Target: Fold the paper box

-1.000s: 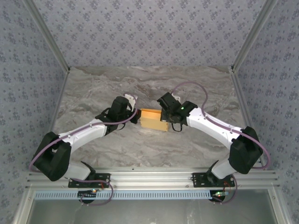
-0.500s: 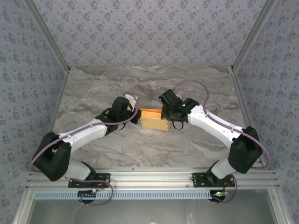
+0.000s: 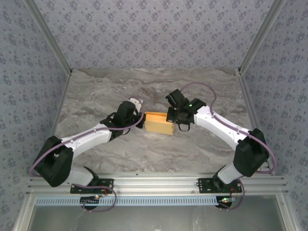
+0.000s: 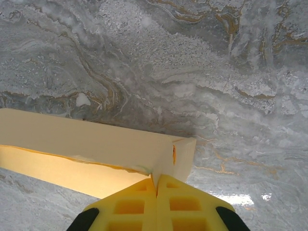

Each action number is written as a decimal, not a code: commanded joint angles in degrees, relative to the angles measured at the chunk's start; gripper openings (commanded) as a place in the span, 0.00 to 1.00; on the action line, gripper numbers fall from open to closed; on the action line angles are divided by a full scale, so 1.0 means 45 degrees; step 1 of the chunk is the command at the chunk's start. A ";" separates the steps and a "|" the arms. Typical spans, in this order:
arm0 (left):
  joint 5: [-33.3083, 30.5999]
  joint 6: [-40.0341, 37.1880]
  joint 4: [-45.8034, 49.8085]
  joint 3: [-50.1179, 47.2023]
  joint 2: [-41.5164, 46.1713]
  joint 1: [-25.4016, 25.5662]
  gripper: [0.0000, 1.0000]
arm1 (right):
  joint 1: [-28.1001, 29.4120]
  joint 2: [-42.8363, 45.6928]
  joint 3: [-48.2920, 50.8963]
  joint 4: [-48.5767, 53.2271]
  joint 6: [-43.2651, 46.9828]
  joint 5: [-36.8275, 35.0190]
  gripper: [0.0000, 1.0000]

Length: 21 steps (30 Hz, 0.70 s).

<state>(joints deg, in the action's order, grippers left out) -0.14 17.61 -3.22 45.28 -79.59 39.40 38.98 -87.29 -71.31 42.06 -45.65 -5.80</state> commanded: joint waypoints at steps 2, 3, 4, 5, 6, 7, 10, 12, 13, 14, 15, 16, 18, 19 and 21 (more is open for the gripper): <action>0.0017 -0.0177 0.0629 -0.0215 0.0143 0.0283 0.00 | -0.0229 -0.0155 -0.0747 -0.0090 0.0034 0.1020 0.05; -0.0016 -0.0172 0.0601 -0.0246 0.0182 0.0288 0.00 | -0.0279 -0.0155 -0.0790 -0.0013 0.0080 0.1052 0.05; -0.0064 -0.0182 0.0585 -0.0270 0.0207 0.0281 0.00 | -0.0310 -0.0165 -0.0836 0.0037 0.0124 0.1122 0.05; -0.0102 -0.0216 0.0580 -0.0283 0.0226 0.0297 0.00 | -0.0344 -0.0191 -0.0904 0.0105 0.0226 0.1217 0.06; -0.0186 -0.0274 0.0609 -0.0261 0.0231 0.0331 0.00 | -0.0395 -0.0225 -0.1023 0.0214 0.0338 0.1253 0.06; -0.0286 -0.0309 0.0650 -0.0240 0.0236 0.0372 0.00 | -0.0416 -0.0273 -0.1107 0.0309 0.0469 0.1270 0.06; -0.0530 -0.0397 0.0727 -0.0160 0.0173 0.0539 0.00 | -0.0398 -0.0415 -0.1329 0.0558 0.0876 0.1175 0.06; -0.0501 -0.0217 0.0716 -0.0088 0.0153 0.0608 0.00 | -0.0343 -0.0531 -0.1361 0.0691 0.1012 0.0996 0.07; -0.0498 -0.0092 0.0716 -0.0055 0.0162 0.0654 0.00 | -0.0301 -0.0573 -0.1351 0.0715 0.1041 0.0928 0.06; -0.0506 0.0064 0.0735 -0.0009 0.0183 0.0697 0.00 | -0.0250 -0.0646 -0.1339 0.0729 0.1076 0.0797 0.07; -0.0575 0.0210 0.0772 0.0061 0.0224 0.0800 0.00 | -0.0188 -0.0699 -0.1347 0.0735 0.1077 0.0662 0.07; -0.0696 0.0345 0.0803 0.0084 0.0272 0.0865 0.00 | -0.0116 -0.0774 -0.1360 0.0760 0.1093 0.0532 0.07; -0.1161 0.0715 0.0909 0.0204 0.0401 0.1091 0.00 | -0.0059 -0.0933 -0.1438 0.0773 0.1116 0.0343 0.07; -0.1348 0.0834 0.0949 0.0231 0.0474 0.1171 0.03 | -0.0052 -0.0964 -0.1456 0.0727 0.1101 0.0344 0.07; -0.1530 0.0957 0.0802 0.0120 0.0604 0.1300 0.18 | -0.0048 -0.1081 -0.1550 0.0674 0.1089 0.0378 0.07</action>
<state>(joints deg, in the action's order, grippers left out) -6.94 19.68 -1.58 45.28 -78.35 43.51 37.69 -91.05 -75.48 46.33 -41.34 -5.10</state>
